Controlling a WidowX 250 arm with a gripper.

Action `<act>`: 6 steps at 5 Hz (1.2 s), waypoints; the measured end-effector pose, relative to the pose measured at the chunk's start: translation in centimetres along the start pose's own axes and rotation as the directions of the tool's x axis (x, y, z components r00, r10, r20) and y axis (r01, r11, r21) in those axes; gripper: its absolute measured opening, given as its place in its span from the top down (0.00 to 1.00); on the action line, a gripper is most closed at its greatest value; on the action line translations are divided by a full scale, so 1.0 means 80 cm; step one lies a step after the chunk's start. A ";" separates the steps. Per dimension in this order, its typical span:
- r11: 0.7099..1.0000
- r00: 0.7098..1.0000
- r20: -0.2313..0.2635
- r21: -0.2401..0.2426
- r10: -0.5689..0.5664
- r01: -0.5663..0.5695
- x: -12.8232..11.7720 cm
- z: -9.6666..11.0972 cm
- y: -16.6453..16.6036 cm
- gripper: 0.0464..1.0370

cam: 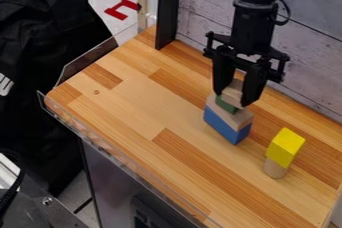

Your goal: Take the brown cube off of the yellow cube and put it on top of the green cube

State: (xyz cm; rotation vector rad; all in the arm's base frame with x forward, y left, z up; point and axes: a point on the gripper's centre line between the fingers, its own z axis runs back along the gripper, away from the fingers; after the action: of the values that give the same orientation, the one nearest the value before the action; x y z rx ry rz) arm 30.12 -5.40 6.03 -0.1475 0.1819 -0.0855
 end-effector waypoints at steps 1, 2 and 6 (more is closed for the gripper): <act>1.000 1.000 -0.002 0.008 -0.004 0.004 0.002 0.001 0.002 0.49; 1.000 1.000 0.003 0.020 0.003 -0.003 0.002 0.002 0.004 0.49; 0.999 0.999 0.045 0.041 0.023 -0.024 0.005 0.012 0.007 0.45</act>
State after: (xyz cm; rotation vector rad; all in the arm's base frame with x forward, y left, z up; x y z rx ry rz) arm 30.76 -4.74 6.79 -0.1055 0.1375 -0.0625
